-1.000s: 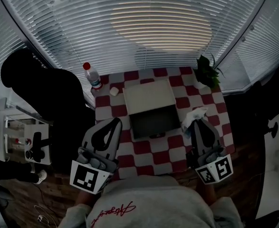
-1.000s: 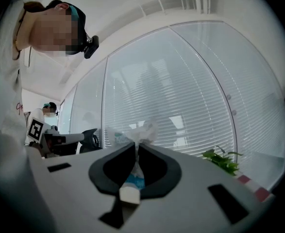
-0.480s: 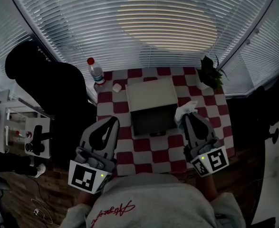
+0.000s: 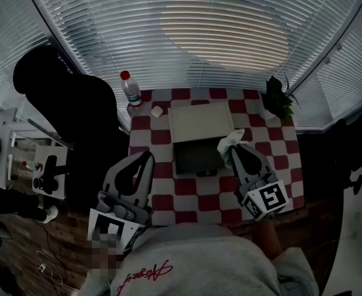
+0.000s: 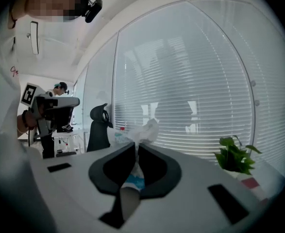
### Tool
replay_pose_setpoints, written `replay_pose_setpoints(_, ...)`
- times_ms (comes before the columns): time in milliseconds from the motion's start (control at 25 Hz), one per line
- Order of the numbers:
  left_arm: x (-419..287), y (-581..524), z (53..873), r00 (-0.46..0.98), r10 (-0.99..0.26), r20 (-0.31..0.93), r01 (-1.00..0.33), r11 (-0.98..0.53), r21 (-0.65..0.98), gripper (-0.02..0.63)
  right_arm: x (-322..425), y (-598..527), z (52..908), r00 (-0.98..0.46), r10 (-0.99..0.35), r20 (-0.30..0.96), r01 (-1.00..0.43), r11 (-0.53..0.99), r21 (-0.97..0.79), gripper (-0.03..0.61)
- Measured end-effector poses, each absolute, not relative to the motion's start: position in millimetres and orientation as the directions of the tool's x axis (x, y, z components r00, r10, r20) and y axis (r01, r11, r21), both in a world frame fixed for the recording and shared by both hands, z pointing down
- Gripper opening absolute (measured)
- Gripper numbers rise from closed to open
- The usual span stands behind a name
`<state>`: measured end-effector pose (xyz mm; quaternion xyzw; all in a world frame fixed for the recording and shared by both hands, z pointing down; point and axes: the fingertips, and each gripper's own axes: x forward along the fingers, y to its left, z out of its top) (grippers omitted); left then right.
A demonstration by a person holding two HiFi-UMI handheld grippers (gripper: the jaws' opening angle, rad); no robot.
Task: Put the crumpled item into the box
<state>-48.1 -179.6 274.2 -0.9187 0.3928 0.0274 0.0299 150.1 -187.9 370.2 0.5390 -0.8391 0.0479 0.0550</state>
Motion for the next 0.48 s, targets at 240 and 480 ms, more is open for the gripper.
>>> replay_pose_setpoints(240, -53.6, -177.6, 277.4, 0.672, -0.739, -0.056, -0.741, -0.671, -0.030, 0.018, 143.0, -200.3, 398.6, -0.463, -0.859, 0.217, -0.886, 0.459, -0.073, 0.033)
replay_pose_setpoints(480, -60.5, -172.6, 277.3, 0.648, -0.759, -0.054, -0.761, -0.647, -0.035, 0.018, 137.1, -206.6, 419.4, -0.489, -0.828, 0.276, -0.869, 0.491, -0.065, 0.032)
